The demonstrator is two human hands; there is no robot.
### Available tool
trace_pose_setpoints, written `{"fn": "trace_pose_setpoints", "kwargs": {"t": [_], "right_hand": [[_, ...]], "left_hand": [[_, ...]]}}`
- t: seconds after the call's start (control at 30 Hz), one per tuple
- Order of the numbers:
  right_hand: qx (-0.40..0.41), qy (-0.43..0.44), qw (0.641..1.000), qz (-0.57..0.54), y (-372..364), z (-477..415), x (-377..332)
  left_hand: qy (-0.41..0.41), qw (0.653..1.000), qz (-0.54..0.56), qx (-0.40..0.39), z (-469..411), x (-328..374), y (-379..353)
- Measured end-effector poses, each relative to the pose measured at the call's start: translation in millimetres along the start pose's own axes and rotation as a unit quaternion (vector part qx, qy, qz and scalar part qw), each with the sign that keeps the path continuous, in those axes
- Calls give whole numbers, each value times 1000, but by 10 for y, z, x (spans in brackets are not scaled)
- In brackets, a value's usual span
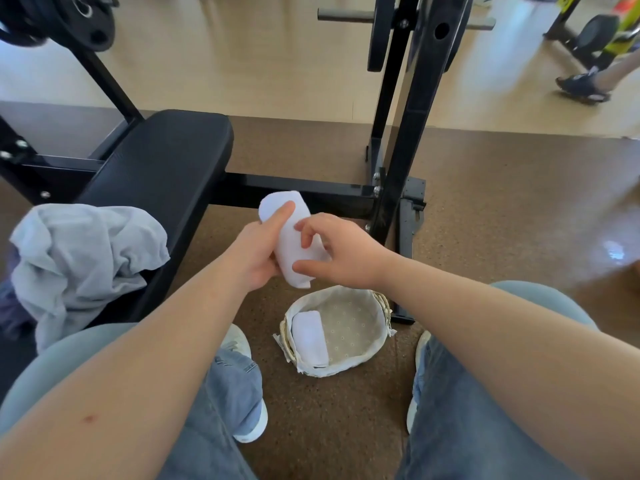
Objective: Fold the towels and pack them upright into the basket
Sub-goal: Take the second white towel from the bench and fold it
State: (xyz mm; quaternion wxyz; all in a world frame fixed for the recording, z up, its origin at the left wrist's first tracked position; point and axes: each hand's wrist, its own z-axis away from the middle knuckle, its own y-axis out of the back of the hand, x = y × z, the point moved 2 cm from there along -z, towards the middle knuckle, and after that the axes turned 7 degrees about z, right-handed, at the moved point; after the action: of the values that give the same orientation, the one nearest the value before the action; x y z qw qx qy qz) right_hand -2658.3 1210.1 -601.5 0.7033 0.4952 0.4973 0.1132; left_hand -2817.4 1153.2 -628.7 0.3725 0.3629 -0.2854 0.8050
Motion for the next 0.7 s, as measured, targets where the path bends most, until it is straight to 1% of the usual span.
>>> {"fn": "trace_pose_setpoints", "kwargs": {"t": [0.03, 0.1, 0.2, 0.23, 0.3, 0.4, 0.5, 0.57, 0.63, 0.7], "right_hand": [[4, -1, 1000, -18, -7, -20, 0], [21, -20, 998, -48, -4, -76, 15], [53, -89, 993, -60, 0, -174, 81], [51, -116, 989, -74, -1, -204, 113], [21, -151, 983, -106, -6, -241, 180], [-28, -174, 971, -162, 40, -267, 253], [-38, -205, 945, -251, 14, -300, 362], [-32, -229, 923, -308, -40, -316, 450], [-36, -256, 894, -365, -124, -325, 544], [-67, -281, 871, -398, -227, -301, 626]], "left_hand": [[2, 1000, -12, 13, -15, -23, 23], [-5, 1000, -17, 14, -19, -45, 24], [-27, 999, 3, -20, -31, -40, -32], [-35, 999, 11, -34, -41, -37, -49], [-50, 997, 13, -53, -54, -36, -77], [-64, 995, 15, -70, -95, -28, -111], [-64, 996, 3, -65, -150, -8, -153], [-47, 998, 14, -46, -232, -22, -182], [-4, 998, 55, -27, -336, -108, -214], [46, 996, 80, -14, -456, -262, -236]]}}
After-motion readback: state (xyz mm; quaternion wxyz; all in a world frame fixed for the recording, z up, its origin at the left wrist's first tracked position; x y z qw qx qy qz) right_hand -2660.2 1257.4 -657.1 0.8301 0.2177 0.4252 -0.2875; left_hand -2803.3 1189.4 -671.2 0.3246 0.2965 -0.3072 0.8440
